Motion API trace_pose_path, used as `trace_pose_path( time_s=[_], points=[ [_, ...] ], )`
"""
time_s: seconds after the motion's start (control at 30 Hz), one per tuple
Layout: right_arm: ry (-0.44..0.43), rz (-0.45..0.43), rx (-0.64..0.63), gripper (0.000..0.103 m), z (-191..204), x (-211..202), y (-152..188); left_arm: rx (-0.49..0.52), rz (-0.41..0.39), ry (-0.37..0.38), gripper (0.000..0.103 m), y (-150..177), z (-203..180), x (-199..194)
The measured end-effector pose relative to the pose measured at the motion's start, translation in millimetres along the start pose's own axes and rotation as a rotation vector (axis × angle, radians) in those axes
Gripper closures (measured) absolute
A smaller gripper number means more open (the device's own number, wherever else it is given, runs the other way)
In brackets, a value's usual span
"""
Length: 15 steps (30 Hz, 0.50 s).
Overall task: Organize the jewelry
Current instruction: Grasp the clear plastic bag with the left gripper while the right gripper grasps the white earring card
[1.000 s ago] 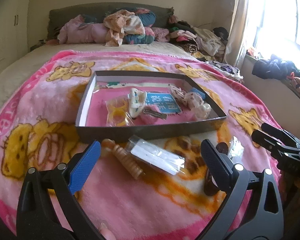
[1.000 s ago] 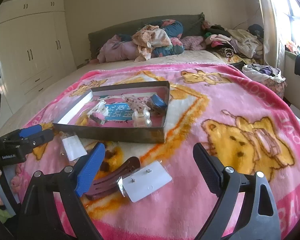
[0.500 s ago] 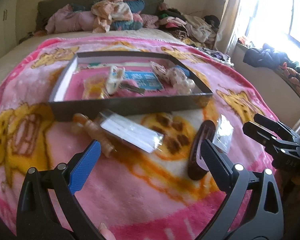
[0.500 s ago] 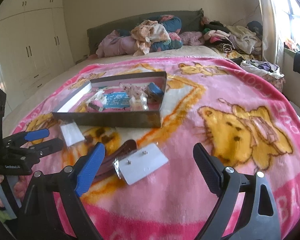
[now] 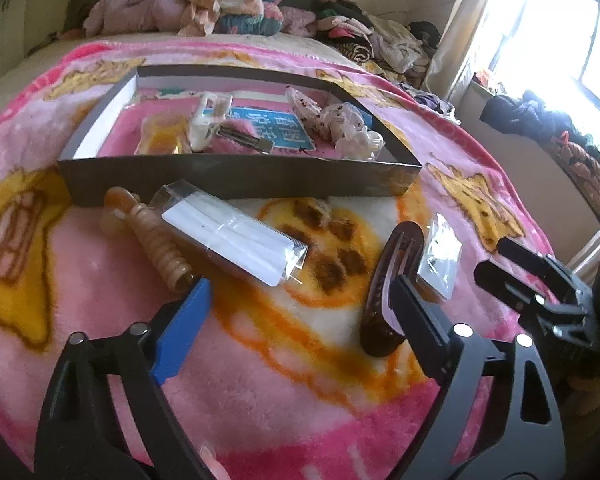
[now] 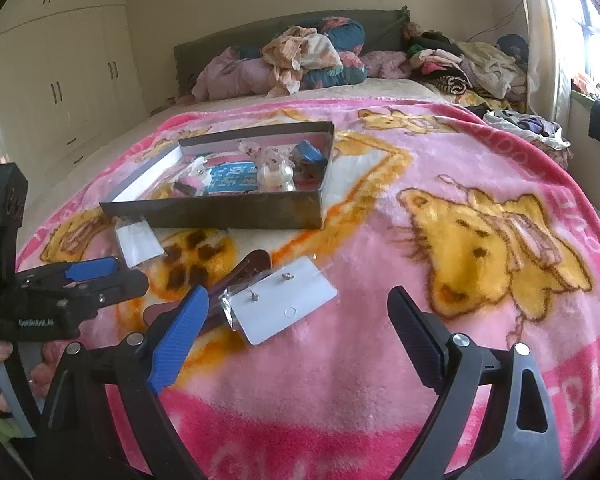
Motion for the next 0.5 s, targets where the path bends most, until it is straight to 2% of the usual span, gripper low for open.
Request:
trace_pose_path(
  time_s=[0.27, 0.5],
  points=[
    [0.020, 0.005, -0.027, 0.015, -1.1, 8.8, 2.6, -0.112, -0.006, 0.026, 0.033, -7.3, 9.3, 8.2],
    [0.016, 0.026, -0.044, 0.015, 1.1, 17.7, 5.1, -0.209, -0.012, 0.021, 0.045, -13.0, 19.5, 15.1]
  ],
)
Point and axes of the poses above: each gripper's, at about its wrist camera, not at the fingertips, and x roughly the way its jaws point, z to its left, y to its underside, the point moved 9 cm from there along x, roughly the way its jaws point, and after that the axes turned 7 degrees about y, right-handed, at the moved point
